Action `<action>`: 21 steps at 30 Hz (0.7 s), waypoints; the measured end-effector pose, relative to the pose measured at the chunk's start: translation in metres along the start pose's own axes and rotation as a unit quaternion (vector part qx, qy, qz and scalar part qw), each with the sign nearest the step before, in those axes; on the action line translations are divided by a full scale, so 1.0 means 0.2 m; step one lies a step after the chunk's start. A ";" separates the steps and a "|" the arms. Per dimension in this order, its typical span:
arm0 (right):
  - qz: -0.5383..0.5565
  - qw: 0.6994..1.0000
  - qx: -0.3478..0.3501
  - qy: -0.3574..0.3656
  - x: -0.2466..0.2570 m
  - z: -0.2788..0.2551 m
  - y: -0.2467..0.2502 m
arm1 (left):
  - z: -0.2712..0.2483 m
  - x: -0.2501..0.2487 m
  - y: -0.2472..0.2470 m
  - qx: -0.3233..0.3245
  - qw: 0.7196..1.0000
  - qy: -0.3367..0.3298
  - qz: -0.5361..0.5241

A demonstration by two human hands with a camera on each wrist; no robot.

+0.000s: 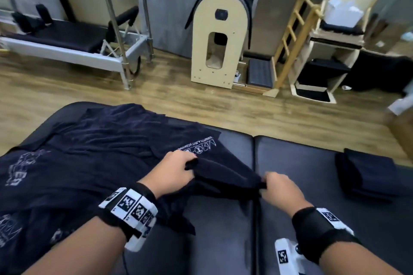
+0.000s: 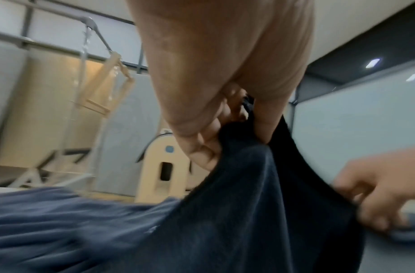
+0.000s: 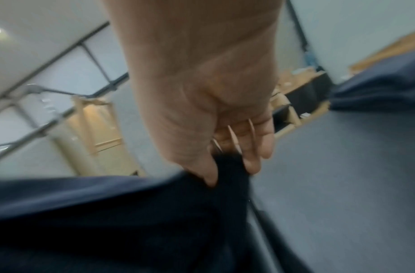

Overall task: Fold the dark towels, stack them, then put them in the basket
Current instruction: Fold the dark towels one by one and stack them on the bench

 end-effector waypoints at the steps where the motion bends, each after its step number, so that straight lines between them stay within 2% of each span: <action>1: 0.018 0.999 0.000 0.048 0.05 -0.03 0.01 | 0.04 -0.14 -0.06 0.010 1.000 -0.029 -0.002; 2: 0.069 0.992 -0.009 0.108 0.13 -0.08 0.05 | 0.08 -0.26 -0.13 0.023 0.999 -0.049 0.004; 4: 0.179 0.960 -0.031 0.215 0.29 -0.22 0.16 | 0.15 -0.46 -0.26 0.030 0.996 -0.072 0.048; 6: 0.226 0.940 -0.063 0.246 0.33 -0.29 0.24 | 0.19 -0.60 -0.34 0.025 0.991 -0.090 0.094; 10: 0.179 0.952 -0.137 0.205 0.10 -0.31 0.39 | 0.21 -0.76 -0.40 0.045 0.984 -0.131 0.115; 15: 0.147 0.965 -0.129 0.175 -0.19 -0.34 0.48 | 0.21 -0.72 -0.48 0.145 0.965 -0.122 0.181; 19: 0.151 0.968 -0.141 0.139 -0.42 -0.34 0.55 | 0.22 -0.70 -0.49 0.156 0.978 -0.098 0.096; 21: 0.158 0.967 -0.159 0.121 -0.52 -0.34 0.59 | 0.23 -0.70 -0.48 0.143 0.980 -0.103 0.094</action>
Point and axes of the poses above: each hand's wrist, its own z-axis towards the middle knuckle, its own y-axis out of the back of the hand, x = y × z, the point moved 10 cm from there along z, towards the middle knuckle, and after that the axes turned 3 degrees about z, right-handed, at the moved point
